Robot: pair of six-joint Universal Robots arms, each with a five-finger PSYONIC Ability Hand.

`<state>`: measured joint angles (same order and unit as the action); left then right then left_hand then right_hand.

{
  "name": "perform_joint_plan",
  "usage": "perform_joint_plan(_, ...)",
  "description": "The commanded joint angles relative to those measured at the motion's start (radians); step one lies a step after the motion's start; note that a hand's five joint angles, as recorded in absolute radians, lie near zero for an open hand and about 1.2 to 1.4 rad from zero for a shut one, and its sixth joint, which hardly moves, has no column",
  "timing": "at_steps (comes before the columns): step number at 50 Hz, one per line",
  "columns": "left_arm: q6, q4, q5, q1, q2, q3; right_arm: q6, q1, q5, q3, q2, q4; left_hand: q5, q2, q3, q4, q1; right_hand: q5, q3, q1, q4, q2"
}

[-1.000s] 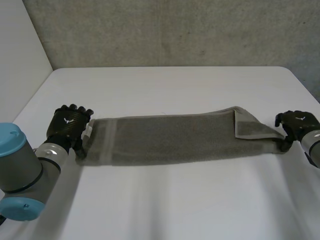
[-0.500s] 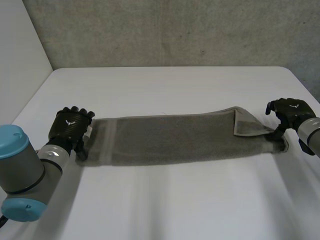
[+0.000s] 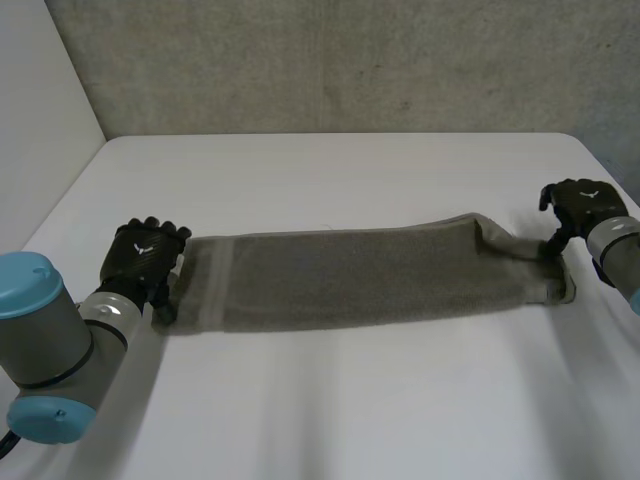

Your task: Fold the towel.

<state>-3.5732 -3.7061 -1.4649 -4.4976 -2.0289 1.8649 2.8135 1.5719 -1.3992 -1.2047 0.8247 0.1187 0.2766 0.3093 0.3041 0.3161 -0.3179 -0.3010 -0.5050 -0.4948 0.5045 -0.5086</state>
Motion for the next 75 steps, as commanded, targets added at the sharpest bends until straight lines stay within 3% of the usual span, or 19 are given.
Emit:
perform_joint_plan(1, -0.001, 0.0, 0.0, 0.0, -0.007, -0.001, 0.032, -0.003, -0.083, 0.039, -0.038, 0.004, -0.22, -0.078, -0.073, -0.085, 0.087, -0.003, 0.027, 0.016, -0.026, 0.03)
perform_joint_plan(15, -0.001, 0.0, -0.002, -0.002, -0.007, -0.003, 0.037, 0.002, -0.089, 0.03, -0.047, -0.005, -0.22, -0.078, -0.073, -0.085, 0.087, -0.006, 0.024, 0.013, -0.023, 0.027)
perform_joint_plan(25, -0.001, 0.0, -0.002, -0.002, -0.004, 0.003, 0.001, 0.022, -0.026, -0.099, 0.148, -0.133, -0.22, -0.078, -0.073, -0.085, 0.087, -0.056, -0.026, -0.036, 0.027, -0.023)
perform_joint_plan(35, -0.001, 0.0, -0.002, 0.0, 0.003, 0.007, -0.098, 0.017, 0.066, -0.363, 0.226, -0.027, -0.22, -0.078, -0.073, -0.085, 0.087, -0.138, -0.108, -0.118, 0.109, -0.105)
perform_joint_plan(52, -0.003, 0.0, 0.0, 0.002, 0.007, 0.007, -0.172, 0.005, 0.052, -0.38, 0.189, 0.041, -0.223, -0.081, -0.076, -0.088, 0.09, -0.194, -0.164, -0.174, 0.165, -0.161)
perform_joint_plan(59, -0.003, 0.0, 0.0, 0.002, 0.007, 0.007, -0.203, 0.002, 0.029, -0.371, 0.165, 0.042, -0.223, -0.081, -0.076, -0.088, 0.09, -0.364, -0.334, -0.345, 0.335, -0.331)
perform_joint_plan(61, -0.003, 0.0, 0.0, 0.002, 0.007, 0.007, -0.219, 0.0, 0.005, -0.368, 0.165, 0.042, -0.223, -0.081, -0.076, -0.088, 0.09, -0.737, -0.708, -0.718, 0.708, -0.704)
perform_joint_plan(62, -0.003, 0.0, -0.002, 0.002, 0.007, 0.007, -0.22, 0.0, 0.005, -0.368, 0.165, 0.042, -0.223, -0.081, -0.076, -0.088, 0.09, -0.74, -0.71, -0.72, 0.711, -0.707)
perform_joint_plan(63, -0.003, 0.0, 0.0, 0.002, 0.007, 0.007, -0.223, -0.004, -0.006, -0.369, 0.165, 0.041, -0.223, -0.081, -0.076, -0.088, 0.09, -0.914, -0.885, -0.895, 0.885, -0.881)
perform_joint_plan(73, -0.003, 0.0, -0.002, 0.002, 0.013, 0.008, -0.266, -0.079, -0.043, -0.427, 0.201, 0.024, -0.223, -0.081, -0.076, -0.088, 0.09, -0.921, -0.891, -0.901, 0.892, -0.888)
perform_joint_plan(75, -0.001, 0.0, -0.002, 0.002, 0.013, 0.008, -0.337, -0.168, -0.032, -0.469, 0.241, 0.025, -0.223, -0.081, -0.076, -0.088, 0.09, -0.921, -0.891, -0.901, 0.892, -0.888)
